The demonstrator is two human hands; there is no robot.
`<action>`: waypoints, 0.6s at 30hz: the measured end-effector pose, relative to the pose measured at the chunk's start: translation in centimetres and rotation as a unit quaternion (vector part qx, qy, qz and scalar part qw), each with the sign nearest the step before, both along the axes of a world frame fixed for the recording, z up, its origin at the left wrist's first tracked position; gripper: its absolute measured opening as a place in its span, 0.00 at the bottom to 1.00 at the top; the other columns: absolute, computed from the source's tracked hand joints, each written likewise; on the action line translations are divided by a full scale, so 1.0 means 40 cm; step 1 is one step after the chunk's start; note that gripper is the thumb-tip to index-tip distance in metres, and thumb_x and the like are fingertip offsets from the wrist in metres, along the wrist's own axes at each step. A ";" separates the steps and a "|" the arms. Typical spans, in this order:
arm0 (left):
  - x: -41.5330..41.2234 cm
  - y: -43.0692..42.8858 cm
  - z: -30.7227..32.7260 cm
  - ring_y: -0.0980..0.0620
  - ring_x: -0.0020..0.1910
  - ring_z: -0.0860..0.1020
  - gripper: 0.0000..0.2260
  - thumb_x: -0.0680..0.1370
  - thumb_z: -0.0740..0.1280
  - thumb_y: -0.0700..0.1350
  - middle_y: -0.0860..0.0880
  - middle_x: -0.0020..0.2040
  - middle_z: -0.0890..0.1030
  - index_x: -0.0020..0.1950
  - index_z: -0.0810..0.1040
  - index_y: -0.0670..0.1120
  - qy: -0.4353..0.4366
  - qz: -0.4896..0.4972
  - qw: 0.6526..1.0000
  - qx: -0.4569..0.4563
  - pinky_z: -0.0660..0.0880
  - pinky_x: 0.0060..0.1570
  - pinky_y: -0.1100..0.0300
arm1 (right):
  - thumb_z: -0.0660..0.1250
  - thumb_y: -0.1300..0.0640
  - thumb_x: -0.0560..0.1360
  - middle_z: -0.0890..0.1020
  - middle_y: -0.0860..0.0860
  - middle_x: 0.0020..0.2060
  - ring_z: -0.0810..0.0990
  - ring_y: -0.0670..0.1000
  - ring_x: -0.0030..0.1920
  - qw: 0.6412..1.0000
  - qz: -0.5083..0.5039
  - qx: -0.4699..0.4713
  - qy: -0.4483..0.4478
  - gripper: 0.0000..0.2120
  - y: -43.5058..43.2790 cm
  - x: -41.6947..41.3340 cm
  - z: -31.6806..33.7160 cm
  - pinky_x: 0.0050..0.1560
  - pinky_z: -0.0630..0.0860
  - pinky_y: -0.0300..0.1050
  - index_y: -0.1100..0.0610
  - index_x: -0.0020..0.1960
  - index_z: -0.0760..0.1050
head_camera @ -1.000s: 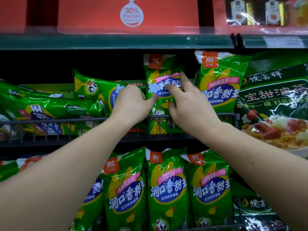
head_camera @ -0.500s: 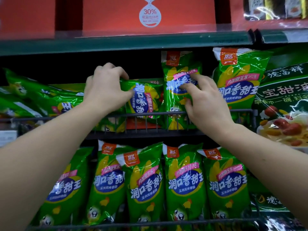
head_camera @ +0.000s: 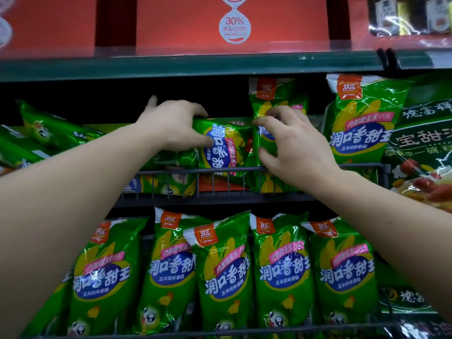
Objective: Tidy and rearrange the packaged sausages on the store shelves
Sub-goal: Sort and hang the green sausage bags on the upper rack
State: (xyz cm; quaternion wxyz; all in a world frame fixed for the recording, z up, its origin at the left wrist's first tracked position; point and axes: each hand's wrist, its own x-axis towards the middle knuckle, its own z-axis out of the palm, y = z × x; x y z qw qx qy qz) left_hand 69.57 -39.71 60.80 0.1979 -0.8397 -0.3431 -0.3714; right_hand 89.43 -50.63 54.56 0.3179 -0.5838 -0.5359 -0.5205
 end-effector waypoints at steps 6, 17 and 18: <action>0.041 0.018 0.012 0.46 0.68 0.72 0.42 0.65 0.73 0.69 0.52 0.67 0.76 0.74 0.66 0.55 0.066 0.035 0.997 0.014 0.58 0.74 0.42 | 0.66 0.48 0.75 0.68 0.52 0.71 0.65 0.56 0.71 1.000 -0.023 -0.012 0.001 0.24 0.005 0.012 -0.013 0.59 0.74 0.56 0.48 0.71 0.71; 0.039 0.010 -0.008 0.44 0.62 0.76 0.35 0.65 0.74 0.67 0.51 0.59 0.80 0.67 0.72 0.55 0.005 0.036 0.999 0.032 0.62 0.67 0.41 | 0.65 0.51 0.76 0.63 0.47 0.75 0.57 0.52 0.74 0.995 0.055 -0.021 0.084 0.25 0.012 0.029 -0.028 0.66 0.68 0.52 0.46 0.73 0.67; 0.038 0.008 -0.010 0.43 0.62 0.76 0.34 0.64 0.75 0.67 0.51 0.59 0.80 0.66 0.72 0.55 -0.009 0.034 0.999 0.027 0.62 0.66 0.41 | 0.66 0.52 0.76 0.62 0.46 0.75 0.56 0.52 0.75 0.993 0.064 -0.021 0.092 0.25 0.012 0.030 -0.028 0.66 0.68 0.52 0.45 0.73 0.68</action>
